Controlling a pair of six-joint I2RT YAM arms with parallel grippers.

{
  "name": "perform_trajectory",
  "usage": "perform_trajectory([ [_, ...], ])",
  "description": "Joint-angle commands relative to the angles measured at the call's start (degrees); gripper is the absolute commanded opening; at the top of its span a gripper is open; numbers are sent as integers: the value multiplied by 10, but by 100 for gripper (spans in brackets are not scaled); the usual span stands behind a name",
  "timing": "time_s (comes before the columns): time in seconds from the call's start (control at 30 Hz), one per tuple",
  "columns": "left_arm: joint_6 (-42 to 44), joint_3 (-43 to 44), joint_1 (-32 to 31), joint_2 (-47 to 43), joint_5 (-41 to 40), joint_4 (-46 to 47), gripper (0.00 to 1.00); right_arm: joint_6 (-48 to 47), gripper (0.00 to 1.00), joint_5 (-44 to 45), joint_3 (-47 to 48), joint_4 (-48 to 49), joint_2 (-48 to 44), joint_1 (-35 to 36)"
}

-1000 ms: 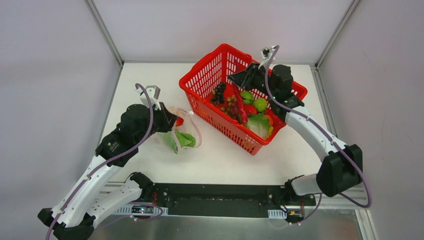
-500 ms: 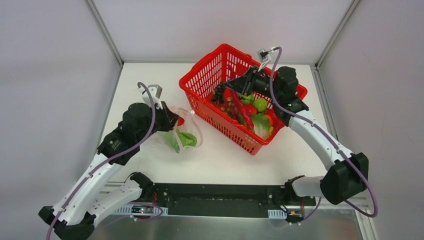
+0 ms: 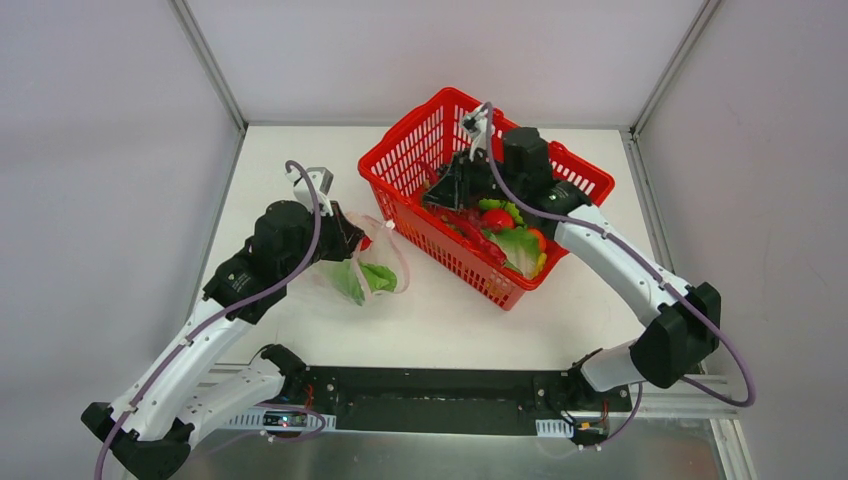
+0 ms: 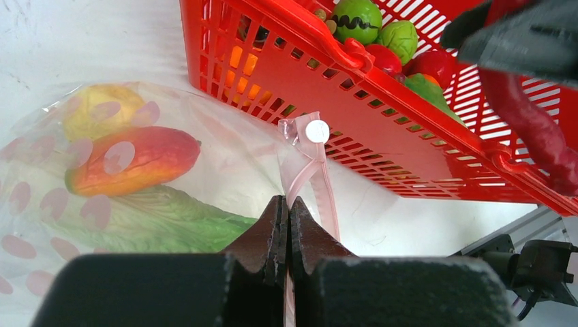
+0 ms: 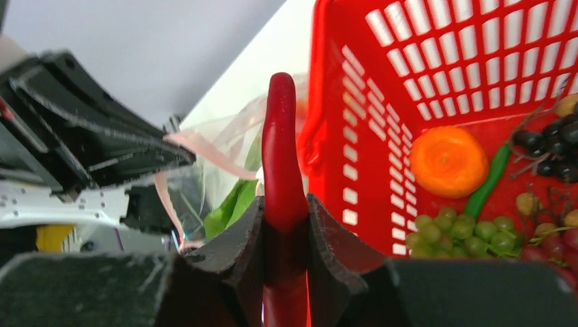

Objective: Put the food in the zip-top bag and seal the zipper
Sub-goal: Place the fake vegetable in the zipper food storage bag.

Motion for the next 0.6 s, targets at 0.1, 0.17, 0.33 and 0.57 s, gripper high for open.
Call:
perform_trajectory([
  [0.1, 0, 17, 2, -9, -13, 13, 0, -80, 12, 29, 82, -99, -5, 55],
  [0.17, 3, 17, 2, -16, -32, 3, 0, -80, 12, 21, 103, -125, -6, 65],
  [0.33, 4, 13, 2, -25, -41, 5, 0, -102, 11, -26, 100, -173, 3, 108],
  [0.57, 2, 17, 2, -6, -6, 18, 0, -109, 11, -22, 71, -212, 40, 171],
])
